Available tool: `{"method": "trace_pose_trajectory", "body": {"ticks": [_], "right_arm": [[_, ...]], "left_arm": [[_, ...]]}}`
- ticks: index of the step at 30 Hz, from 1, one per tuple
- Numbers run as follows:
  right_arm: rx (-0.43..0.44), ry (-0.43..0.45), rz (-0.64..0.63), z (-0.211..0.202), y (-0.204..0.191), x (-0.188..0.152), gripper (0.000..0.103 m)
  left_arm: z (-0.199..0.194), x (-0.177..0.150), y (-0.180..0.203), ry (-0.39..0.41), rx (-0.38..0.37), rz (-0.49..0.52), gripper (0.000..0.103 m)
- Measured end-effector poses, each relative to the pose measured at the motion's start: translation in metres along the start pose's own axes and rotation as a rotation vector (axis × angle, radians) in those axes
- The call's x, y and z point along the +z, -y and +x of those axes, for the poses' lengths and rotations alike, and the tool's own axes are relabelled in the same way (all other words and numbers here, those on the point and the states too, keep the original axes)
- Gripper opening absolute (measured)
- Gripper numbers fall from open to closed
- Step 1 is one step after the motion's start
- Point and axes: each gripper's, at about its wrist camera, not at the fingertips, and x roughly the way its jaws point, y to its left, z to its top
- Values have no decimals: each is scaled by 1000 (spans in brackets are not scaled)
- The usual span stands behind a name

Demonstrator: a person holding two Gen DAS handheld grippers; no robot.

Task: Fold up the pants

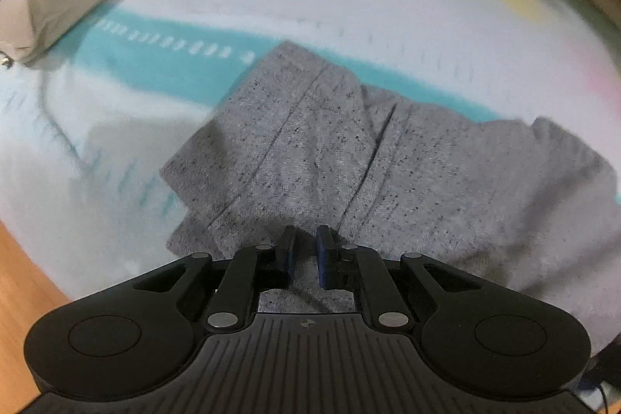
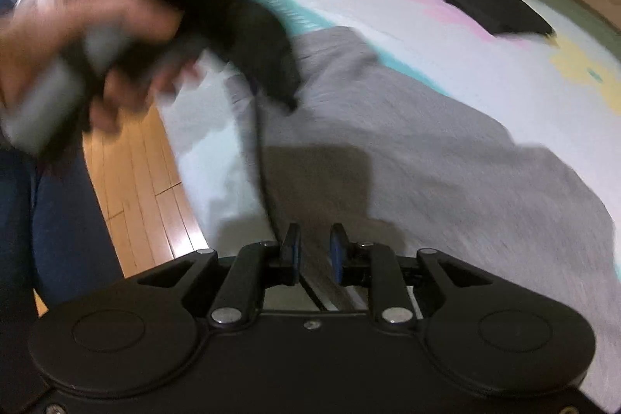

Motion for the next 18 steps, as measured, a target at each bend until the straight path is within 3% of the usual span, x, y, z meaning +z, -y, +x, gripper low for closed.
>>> {"method": "trace_pose_trajectory", "body": {"ticks": [5,9,13,15,18], "right_arm": [[-46,23,211,-26,57,-20,43],[-168,63,404,-55,116,-39,43],[-313,103,620,-91,174,-71,50],[-388,116,735,-110,203,-92,53],[-511,104,879,-139,243,-128,55]], "left_arm": [[-7,-6,2,3,25,-17,11],[-34,-7,16,138,0,-11,11],[-57,-6,55,290,-27,99,11],[-58,-8,79,308,-73,157,11],[-51,-11,117,270,-136,234,11]]}}
